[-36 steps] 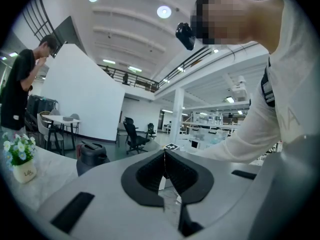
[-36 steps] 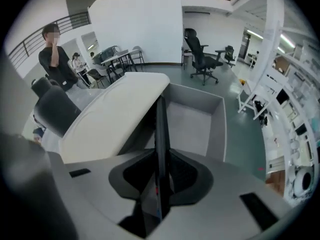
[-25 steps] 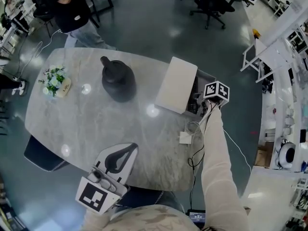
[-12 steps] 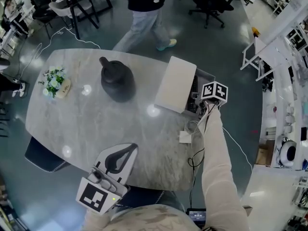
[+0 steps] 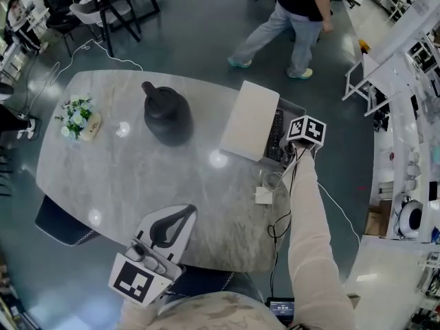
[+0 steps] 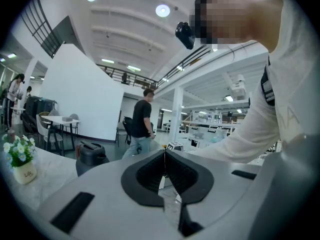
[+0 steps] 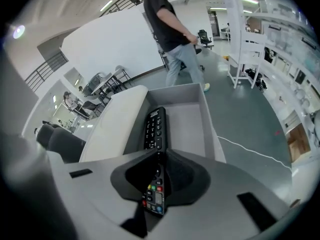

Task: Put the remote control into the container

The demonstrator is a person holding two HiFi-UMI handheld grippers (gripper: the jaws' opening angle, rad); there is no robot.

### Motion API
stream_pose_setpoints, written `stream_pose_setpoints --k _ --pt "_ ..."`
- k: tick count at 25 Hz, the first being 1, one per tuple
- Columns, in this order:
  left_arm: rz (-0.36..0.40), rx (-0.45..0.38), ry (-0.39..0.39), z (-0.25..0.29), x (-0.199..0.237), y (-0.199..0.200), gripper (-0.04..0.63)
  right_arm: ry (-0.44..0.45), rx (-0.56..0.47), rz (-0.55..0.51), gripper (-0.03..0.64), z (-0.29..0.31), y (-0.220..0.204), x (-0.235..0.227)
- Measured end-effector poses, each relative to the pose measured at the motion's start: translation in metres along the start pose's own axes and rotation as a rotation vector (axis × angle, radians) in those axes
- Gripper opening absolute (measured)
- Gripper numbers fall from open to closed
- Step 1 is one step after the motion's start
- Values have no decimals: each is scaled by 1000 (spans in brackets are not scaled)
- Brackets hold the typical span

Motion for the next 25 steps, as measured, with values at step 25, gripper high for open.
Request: stream_pose_setpoints --k 25 --pt "51 -8 -62 4 -51 13 12 298 -485 -166 29 -112 6 53"
Point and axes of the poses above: the fingertips, and each gripper's own axes: z forward along the fingers, x to its left, y out of its top, the point moved 1 cm from there along -z, backward along the fingers, and after that the axes turned 2 degrees about x, right-handed, at the moved point
